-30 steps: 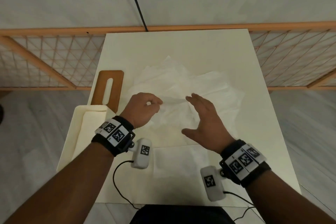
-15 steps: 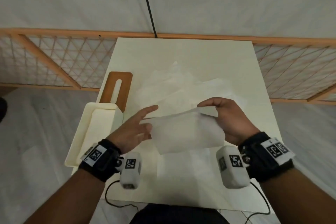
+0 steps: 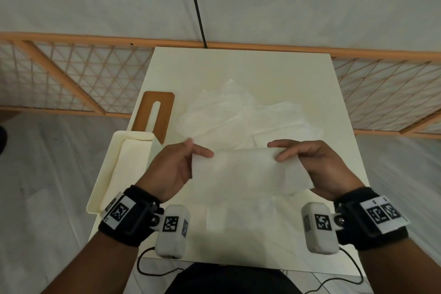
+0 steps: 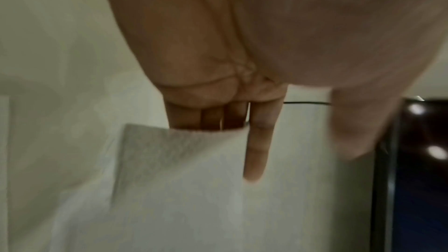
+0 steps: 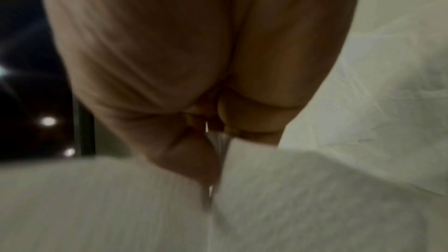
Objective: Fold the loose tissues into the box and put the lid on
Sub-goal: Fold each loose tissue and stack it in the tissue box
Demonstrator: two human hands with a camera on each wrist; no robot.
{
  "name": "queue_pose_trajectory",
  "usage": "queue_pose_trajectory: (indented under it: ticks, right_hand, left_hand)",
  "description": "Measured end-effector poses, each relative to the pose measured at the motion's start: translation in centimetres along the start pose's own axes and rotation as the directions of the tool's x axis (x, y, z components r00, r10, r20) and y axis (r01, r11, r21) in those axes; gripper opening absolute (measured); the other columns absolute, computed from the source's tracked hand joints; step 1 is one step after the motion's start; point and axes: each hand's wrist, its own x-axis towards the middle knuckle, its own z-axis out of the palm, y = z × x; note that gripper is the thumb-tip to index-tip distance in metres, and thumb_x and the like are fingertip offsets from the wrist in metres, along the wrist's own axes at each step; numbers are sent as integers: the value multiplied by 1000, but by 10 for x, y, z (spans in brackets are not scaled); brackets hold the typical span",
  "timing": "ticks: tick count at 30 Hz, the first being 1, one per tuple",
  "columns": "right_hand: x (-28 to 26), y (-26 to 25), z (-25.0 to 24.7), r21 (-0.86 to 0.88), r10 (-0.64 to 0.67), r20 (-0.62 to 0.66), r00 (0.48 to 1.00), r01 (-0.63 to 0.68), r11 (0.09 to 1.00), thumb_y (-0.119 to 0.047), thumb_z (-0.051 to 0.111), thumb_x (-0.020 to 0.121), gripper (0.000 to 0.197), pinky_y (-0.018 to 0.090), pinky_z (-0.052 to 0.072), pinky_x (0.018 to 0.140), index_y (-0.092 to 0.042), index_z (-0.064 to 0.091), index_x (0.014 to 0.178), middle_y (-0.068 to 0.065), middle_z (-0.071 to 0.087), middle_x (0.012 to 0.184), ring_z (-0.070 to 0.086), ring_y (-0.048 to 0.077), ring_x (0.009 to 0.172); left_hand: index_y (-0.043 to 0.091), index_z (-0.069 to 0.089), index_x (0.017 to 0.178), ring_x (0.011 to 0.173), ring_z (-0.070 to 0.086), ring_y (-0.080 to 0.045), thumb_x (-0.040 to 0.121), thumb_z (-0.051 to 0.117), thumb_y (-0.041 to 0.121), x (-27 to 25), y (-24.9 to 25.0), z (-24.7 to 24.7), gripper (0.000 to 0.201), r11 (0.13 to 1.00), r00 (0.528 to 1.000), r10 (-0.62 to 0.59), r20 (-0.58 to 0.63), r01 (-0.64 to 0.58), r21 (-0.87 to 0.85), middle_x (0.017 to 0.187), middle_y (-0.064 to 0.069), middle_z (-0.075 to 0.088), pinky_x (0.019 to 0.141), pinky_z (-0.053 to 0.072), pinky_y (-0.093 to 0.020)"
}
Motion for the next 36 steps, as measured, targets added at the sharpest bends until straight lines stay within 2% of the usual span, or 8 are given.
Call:
queue_pose_trajectory:
  ticks: [2, 4, 8, 13, 18, 24, 30, 36]
  right_hand:
    - [-3, 0, -3, 142, 13, 111, 994, -28, 990, 0, 60, 69, 27, 41, 53, 89, 12, 73, 89, 27, 63, 126, 62, 40, 114]
    - [-4, 5, 1, 209, 43, 90, 995, -61, 976, -11, 66, 73, 30, 37, 57, 79, 13, 72, 90, 31, 67, 112, 67, 38, 97]
    - [-1, 38, 4, -124, 117, -186, 976, -142, 982, 8, 72, 78, 19, 31, 44, 67, -11, 77, 79, 14, 74, 99, 63, 25, 76]
    - [-8, 98, -9, -434, 218, -255, 942, -313, 845, 7, 79, 71, 24, 40, 56, 70, -14, 75, 82, 10, 74, 94, 70, 22, 75]
    - [-9, 133, -14, -630, 245, -327, 913, -404, 664, -5, 82, 68, 24, 31, 59, 70, -26, 76, 78, -4, 73, 87, 69, 16, 78]
    - [4, 144, -8, -726, 136, -357, 924, -366, 582, -6, 78, 74, 24, 3, 41, 58, -27, 71, 82, -8, 69, 90, 60, 0, 73]
    - [9, 158, -7, -785, 91, -362, 928, -356, 506, -5, 73, 78, 24, 11, 34, 73, -18, 74, 98, -5, 62, 99, 55, 10, 80]
    - [9, 163, -13, -826, 78, -349, 934, -346, 444, -3, 72, 78, 24, 11, 31, 74, -14, 74, 100, -5, 57, 94, 52, 12, 84]
  left_hand:
    - [18, 79, 86, 97, 62, -48, 82, 73, 26, 2, -1, 0, 11, 959, 992, 120, -44, -104, 263, 99, -16, 74, 89, 55, -51]
    - [21, 78, 91, 93, 63, -49, 76, 82, 19, 1, -10, -3, 16, 914, 986, 165, -28, -142, 381, 97, -22, 72, 89, 56, -56]
    - [23, 77, 90, 85, 72, -23, 79, 80, 3, 1, -43, -5, 23, 902, 981, 109, -162, -29, 432, 96, -1, 76, 81, 59, -38]
    - [22, 75, 83, 74, 71, -22, 74, 84, 7, -8, -113, -16, 20, 817, 962, -78, -263, 213, 536, 92, -6, 70, 60, 56, -31]
    - [18, 74, 82, 61, 62, -10, 77, 79, 6, -10, -142, -15, 15, 696, 956, -105, -274, 268, 667, 70, 1, 62, 64, 60, -25]
    - [23, 73, 87, 75, 61, 1, 80, 78, 16, 9, -151, -17, 11, 573, 942, 15, -335, 266, 775, 87, 7, 68, 63, 39, -3]
    - [20, 74, 92, 82, 62, -11, 82, 75, 14, 20, -159, -12, 11, 552, 939, 49, -339, 258, 793, 86, 4, 66, 83, 51, -23]
    - [17, 76, 95, 82, 60, -11, 84, 74, 14, 25, -167, -12, 11, 531, 942, 88, -325, 232, 815, 88, 3, 65, 80, 46, -18]
